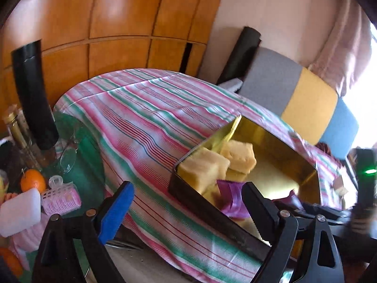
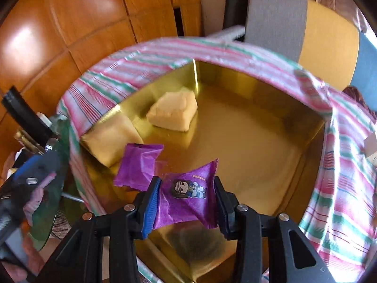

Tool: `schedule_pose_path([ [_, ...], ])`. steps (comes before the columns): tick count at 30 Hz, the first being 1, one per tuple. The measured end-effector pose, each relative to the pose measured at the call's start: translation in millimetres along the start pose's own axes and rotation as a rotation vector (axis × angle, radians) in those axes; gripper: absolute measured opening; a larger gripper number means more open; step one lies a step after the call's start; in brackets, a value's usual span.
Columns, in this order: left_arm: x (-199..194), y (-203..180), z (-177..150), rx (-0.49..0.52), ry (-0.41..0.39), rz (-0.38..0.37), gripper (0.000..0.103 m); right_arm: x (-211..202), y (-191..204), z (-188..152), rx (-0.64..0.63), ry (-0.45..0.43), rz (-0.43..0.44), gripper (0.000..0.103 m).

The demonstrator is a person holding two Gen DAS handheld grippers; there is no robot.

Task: Organize objects
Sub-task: 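Release the purple packets into the gold tray from both tools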

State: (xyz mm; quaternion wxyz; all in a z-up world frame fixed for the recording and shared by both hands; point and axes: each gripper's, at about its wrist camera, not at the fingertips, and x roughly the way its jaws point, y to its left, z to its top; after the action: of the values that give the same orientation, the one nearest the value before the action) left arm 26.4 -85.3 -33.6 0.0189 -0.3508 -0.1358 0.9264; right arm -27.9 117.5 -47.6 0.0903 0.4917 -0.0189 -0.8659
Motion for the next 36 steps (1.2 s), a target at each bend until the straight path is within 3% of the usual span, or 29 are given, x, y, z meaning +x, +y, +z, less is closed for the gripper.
schedule_pose_path([
  [3,-0.3,8.5,2.1,-0.038,0.004,-0.003,0.095,20.5,-0.1,8.1,0.025,0.07,-0.037,0.044],
  [6,1.3,12.6,2.5,-0.064,0.018,-0.015,0.095,23.7,-4.4,6.0,0.102,0.081,-0.025,0.048],
  [12,2.4,0.0,1.8,-0.012,0.031,-0.043,0.096,-20.1,-21.4,-18.3,0.206,-0.038,-0.014,0.052],
  [17,1.0,-25.3,-6.1,0.04,0.051,-0.096,0.097,-70.4,-42.4,-39.0,0.22,-0.144,-0.079,0.052],
  [22,-5.9,-70.0,-12.2,0.108,0.057,-0.181,0.097,-111.6,-81.9,-55.5,0.32,-0.202,-0.173,0.052],
  [30,-31.2,-174.2,-20.7,0.282,0.046,-0.399,0.101,-166.8,-154.4,-104.0,0.489,-0.263,-0.327,0.052],
  [36,-46.2,-229.2,-36.9,0.4,0.09,-0.476,0.103,-179.5,-212.2,-146.7,0.632,-0.258,-0.391,0.052],
])
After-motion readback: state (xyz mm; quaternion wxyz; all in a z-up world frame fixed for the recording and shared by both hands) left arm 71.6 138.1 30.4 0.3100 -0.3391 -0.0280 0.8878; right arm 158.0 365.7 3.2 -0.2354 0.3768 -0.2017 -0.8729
